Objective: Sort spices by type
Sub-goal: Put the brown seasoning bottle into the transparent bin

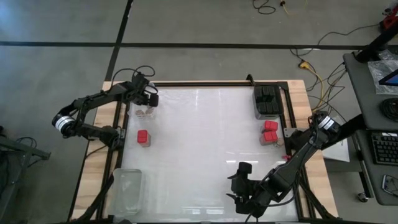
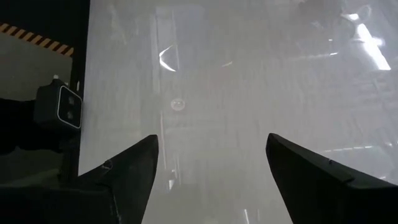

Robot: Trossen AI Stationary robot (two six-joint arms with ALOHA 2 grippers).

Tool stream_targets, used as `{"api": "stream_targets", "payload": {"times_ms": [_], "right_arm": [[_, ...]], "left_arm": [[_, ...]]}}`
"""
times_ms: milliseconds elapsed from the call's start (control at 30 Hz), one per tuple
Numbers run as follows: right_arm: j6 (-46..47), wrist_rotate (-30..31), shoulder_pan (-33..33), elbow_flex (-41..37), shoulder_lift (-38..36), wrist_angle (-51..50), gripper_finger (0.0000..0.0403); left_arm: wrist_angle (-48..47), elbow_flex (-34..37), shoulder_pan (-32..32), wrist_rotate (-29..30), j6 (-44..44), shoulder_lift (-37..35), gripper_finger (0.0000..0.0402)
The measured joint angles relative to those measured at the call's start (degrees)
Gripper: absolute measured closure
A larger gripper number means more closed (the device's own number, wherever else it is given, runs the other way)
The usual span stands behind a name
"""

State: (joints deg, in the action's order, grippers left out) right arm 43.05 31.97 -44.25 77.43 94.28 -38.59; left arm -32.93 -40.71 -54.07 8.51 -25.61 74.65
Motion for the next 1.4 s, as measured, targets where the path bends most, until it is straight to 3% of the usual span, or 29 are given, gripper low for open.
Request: {"api": "stream_targets", "payload": {"times_ms": [200, 433, 633, 800, 967, 1267, 1400], "right_arm": [[-0.2, 0.0, 0.0, 0.0, 0.0, -0.1, 0.012], [-5.8, 0.8, 0.2, -0.1, 0.0, 0.0, 0.01], [-13.1, 5.9, 1.7, -2.8, 0.0, -0.1, 0.0088], [-18.9, 7.1, 4.2, -5.1, 0.0, 0.0, 0.0091], [-22.9, 7.1, 6.0, -6.4, 0.0, -0.1, 0.0099], [-18.1, 6.9, 5.0, -4.9, -1.0, -8.0, 0.0105], [-13.0, 6.6, 4.3, -4.0, -1.6, -13.0, 0.0097]], "left_arm": [[-1.6, -0.9, 0.0, 0.0, 1.5, -0.9, 0.04], [-12.9, -9.7, 0.7, 0.0, 5.7, -6.7, 0.04], [-14.9, -13.0, 10.1, -0.1, 6.4, -17.4, 0.04], [-2.9, -9.7, 25.4, -0.1, 4.8, -25.3, 0.04], [12.3, -5.0, 37.9, -0.3, 3.6, -27.6, 0.0381], [27.1, -2.5, 45.9, -0.2, 2.2, -22.7, 0.0252], [33.8, -2.5, 48.0, -4.0, 3.0, -19.0, 0.0205]]}}
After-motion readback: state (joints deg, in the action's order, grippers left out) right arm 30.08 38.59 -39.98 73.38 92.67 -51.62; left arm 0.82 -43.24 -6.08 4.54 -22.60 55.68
